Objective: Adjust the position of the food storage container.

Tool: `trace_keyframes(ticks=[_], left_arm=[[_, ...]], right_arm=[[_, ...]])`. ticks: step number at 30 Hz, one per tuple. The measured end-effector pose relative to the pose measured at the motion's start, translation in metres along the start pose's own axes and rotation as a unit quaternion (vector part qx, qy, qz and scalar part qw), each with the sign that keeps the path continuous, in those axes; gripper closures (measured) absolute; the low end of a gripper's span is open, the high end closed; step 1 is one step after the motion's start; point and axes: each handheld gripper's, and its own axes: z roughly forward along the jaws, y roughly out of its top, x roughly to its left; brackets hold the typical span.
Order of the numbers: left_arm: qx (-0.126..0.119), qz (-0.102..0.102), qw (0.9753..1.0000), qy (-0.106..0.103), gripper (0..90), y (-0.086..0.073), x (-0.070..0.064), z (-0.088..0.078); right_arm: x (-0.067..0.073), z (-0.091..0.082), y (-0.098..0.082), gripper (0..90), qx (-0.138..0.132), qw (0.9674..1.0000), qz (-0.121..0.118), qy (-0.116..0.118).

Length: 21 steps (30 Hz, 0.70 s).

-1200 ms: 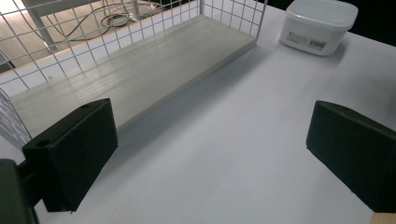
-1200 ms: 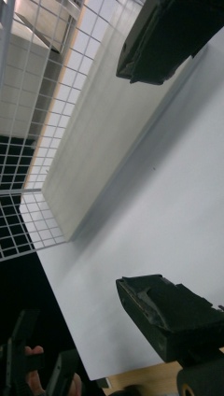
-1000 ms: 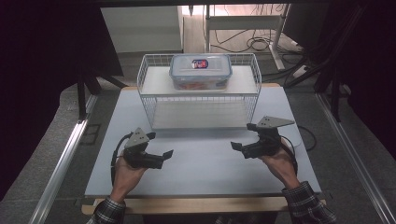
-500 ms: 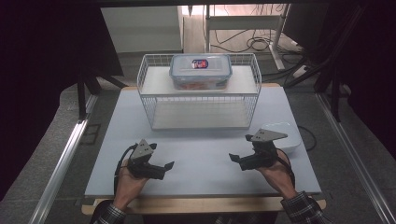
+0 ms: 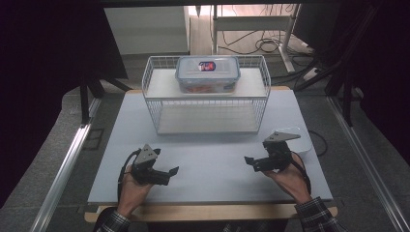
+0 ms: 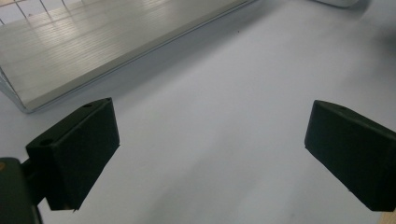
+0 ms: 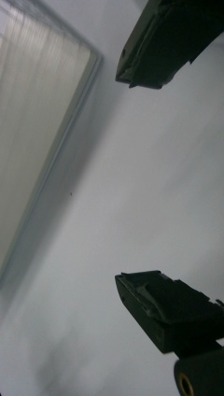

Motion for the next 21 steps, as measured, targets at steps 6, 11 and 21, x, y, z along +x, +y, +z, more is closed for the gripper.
trace_keyframes(ticks=[6,11,21], left_arm=[[0.0,-0.002,1.0,0.0,3.1,0.0,0.001,0.0],[0.001,-0.005,1.0,0.003,3.2,-0.002,0.002,0.0],[0.006,-0.004,0.9999,0.008,3.6,-0.002,0.003,0.002]], right_arm=[[-0.024,-0.018,0.003,42.0,-0.015,0.9991,0.011,-0.039],[-0.052,-0.028,-0.001,67.7,-0.003,0.9964,0.027,-0.08],[-0.099,-0.052,-0.012,89.1,-0.015,0.987,0.058,-0.15]])
